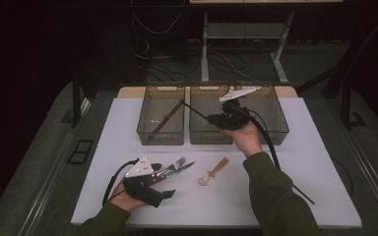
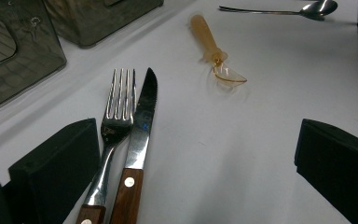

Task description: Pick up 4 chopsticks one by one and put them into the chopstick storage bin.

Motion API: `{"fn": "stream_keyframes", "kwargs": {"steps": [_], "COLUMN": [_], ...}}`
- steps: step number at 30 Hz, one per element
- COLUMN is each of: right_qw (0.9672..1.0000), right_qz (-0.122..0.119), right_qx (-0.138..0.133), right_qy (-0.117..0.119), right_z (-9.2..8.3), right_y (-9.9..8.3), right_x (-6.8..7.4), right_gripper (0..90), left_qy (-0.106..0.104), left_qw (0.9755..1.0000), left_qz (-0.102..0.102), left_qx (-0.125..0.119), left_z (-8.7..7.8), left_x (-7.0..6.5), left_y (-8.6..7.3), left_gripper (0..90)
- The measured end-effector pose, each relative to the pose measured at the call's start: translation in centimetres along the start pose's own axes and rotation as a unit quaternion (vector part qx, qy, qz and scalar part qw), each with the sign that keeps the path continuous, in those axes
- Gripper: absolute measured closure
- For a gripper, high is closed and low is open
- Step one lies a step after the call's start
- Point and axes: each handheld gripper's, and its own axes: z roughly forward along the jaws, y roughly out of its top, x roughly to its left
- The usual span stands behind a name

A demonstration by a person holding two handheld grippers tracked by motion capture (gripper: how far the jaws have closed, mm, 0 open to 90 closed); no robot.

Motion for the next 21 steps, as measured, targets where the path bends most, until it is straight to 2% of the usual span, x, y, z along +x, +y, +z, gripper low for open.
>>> {"fn": "stream_keyframes", "kwargs": {"steps": [8, 18, 21], "right_qw": [0.9999, 0.9996, 0.9994], "right_qz": [0.004, -0.010, -0.008], "right_qx": [0.006, 0.022, 0.028], "right_qy": [-0.008, -0.015, -0.017], "right_z": [2.2, 5.9, 7.1], "right_y": [2.0, 4.3, 5.0], "right_x": [0.6, 1.8, 1.9], "right_gripper": [86.2, 86.2, 86.2], "left_qy": [-0.002, -0.004, -0.005], "left_qw": [1.0000, 1.0000, 0.9999], "left_qz": [0.001, 0.007, 0.007], "left_qx": [-0.003, -0.004, -0.006], "left_z": [0.0, -0.2, -0.2], "left_x": [0.0, 0.0, -0.1], "left_y": [0.0, 0.1, 0.1], "left_gripper": [0.0, 0.0, 0.0]}}
